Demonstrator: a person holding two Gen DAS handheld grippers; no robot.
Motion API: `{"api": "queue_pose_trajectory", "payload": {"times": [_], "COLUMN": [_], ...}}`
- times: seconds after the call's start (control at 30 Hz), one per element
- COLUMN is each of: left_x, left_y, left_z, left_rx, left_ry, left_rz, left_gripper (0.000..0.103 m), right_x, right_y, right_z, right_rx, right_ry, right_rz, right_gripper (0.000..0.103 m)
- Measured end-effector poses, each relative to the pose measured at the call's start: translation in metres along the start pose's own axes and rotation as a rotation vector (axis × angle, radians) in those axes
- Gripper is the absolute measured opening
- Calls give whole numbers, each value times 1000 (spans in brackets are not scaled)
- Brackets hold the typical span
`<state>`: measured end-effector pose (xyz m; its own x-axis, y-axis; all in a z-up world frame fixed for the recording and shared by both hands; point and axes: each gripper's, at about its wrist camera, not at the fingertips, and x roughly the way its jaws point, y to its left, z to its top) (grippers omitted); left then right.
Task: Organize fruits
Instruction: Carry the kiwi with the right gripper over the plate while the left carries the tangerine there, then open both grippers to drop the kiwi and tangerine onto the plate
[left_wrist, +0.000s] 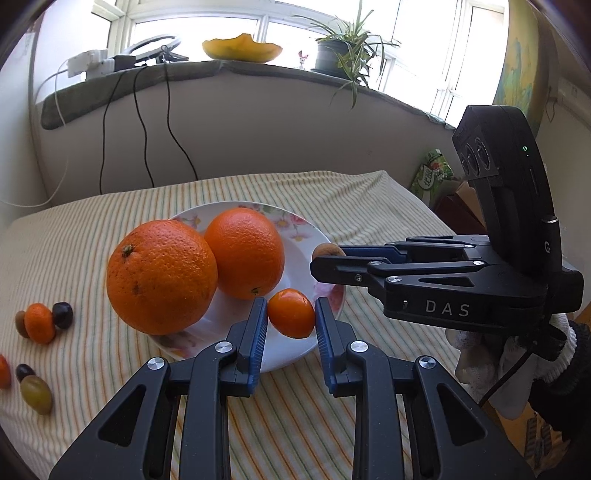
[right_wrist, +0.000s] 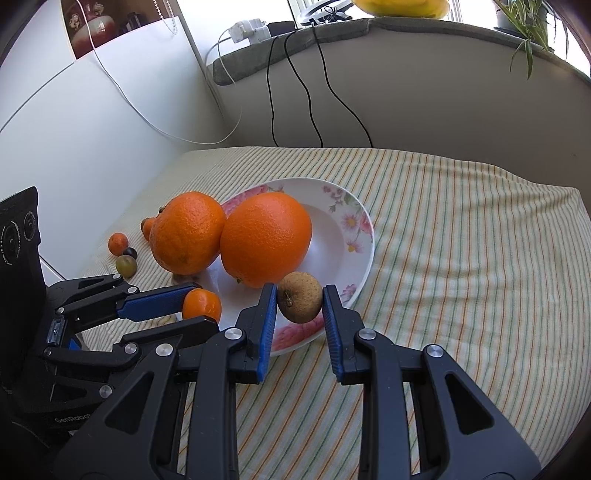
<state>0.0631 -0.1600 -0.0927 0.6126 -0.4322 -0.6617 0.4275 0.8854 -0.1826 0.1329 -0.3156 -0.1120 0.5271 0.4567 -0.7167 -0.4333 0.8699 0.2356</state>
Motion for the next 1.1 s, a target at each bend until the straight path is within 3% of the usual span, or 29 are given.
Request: {"api": "queue_pose_trajectory", "payload": {"times": [0.07,0.13,0.2,0.33,0.5,1.1], "left_x": [1,1,0,-3,-6,-42], "left_y": [0,0,1,3,5,36], "left_z": [0,0,0,0,-1,-11], "left_rx": [2,2,-3,-9,-14,-79], "left_ry": [3,1,-3,-9,-12,-66], "left_rz": [0,7,10,6,0,19], "left_gripper": [26,39,42,42,42,42], "right_x": [0,-2,-6,-12,-18,-27], "right_y": [-2,-4,-6,-5,-3,34], "right_z": [0,0,1,3,3,16], "right_rx": [8,17,26,27,24,-42], "right_ry": [-4,-14,-32,-50,-62,-79], "right_rz": [-3,-8,-13,-13,-24,-19], "right_gripper": [26,36,57,58,68,70]}}
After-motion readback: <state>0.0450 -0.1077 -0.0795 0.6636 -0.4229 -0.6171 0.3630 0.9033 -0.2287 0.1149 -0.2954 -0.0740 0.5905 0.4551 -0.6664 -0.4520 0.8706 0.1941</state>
